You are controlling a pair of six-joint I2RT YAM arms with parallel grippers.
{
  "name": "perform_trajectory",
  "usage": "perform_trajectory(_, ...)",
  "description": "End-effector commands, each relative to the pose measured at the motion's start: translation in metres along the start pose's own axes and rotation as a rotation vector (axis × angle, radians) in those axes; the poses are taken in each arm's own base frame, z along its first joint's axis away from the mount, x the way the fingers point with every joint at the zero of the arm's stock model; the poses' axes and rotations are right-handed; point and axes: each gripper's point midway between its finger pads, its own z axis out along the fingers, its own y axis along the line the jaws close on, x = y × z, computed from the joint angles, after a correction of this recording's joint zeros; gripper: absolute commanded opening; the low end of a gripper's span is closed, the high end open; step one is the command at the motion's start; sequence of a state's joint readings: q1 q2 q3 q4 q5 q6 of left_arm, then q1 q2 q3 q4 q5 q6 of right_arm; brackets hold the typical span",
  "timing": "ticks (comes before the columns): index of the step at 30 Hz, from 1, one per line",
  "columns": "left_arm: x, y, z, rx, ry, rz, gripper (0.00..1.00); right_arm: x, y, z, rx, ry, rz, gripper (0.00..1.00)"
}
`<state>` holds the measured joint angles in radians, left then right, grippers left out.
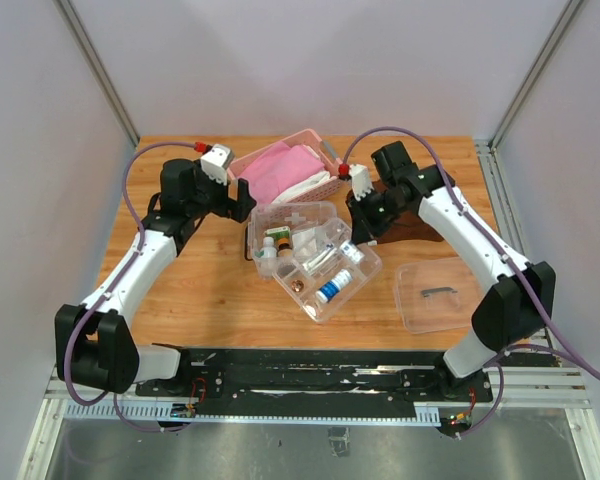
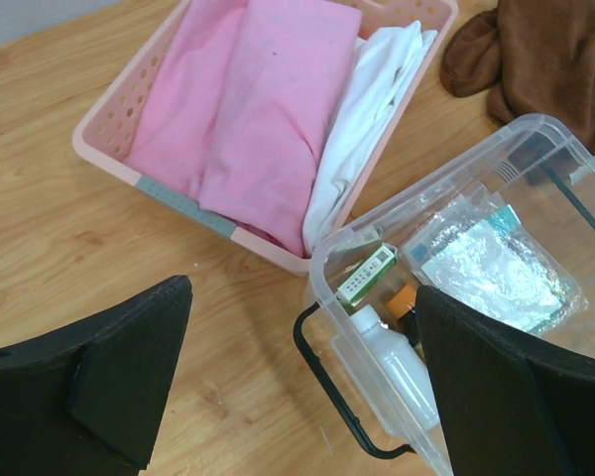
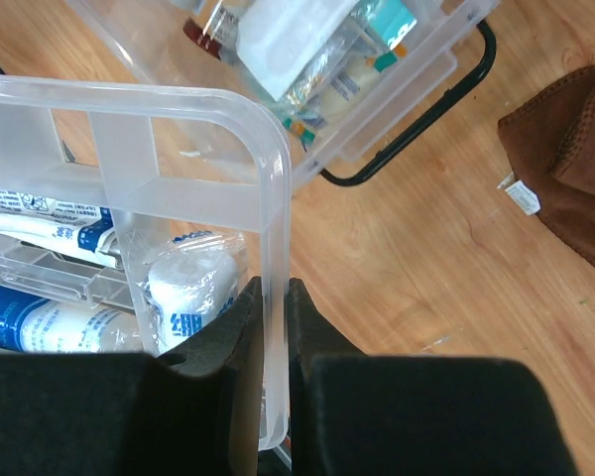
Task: Organize the medicine kit
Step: Place the medicine box compartment inside the medicine box.
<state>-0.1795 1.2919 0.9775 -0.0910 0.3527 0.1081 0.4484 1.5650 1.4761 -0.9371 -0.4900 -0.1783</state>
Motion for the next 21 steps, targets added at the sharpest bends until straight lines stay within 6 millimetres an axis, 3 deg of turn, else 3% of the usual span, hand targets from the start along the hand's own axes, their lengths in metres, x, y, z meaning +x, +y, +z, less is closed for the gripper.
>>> perform_trajectory(1,-0.021,0.010,0.001,-0.056,-0.044,0.019,0.99,-0.023,0.006,-0.002,-0.045,-0.023,0.131,0.01)
perform_trajectory(14,-0.031,0.020,-0.019,-0.159,-0.079,-0.017,0.99,-0.070,-0.013,0.024,-0.018,-0.114,0.337,0.01)
perform_trajectory(21,-0.022,0.008,-0.028,-0.126,-0.072,-0.076,0.99,-0.085,-0.033,0.029,0.077,-0.192,0.421,0.01)
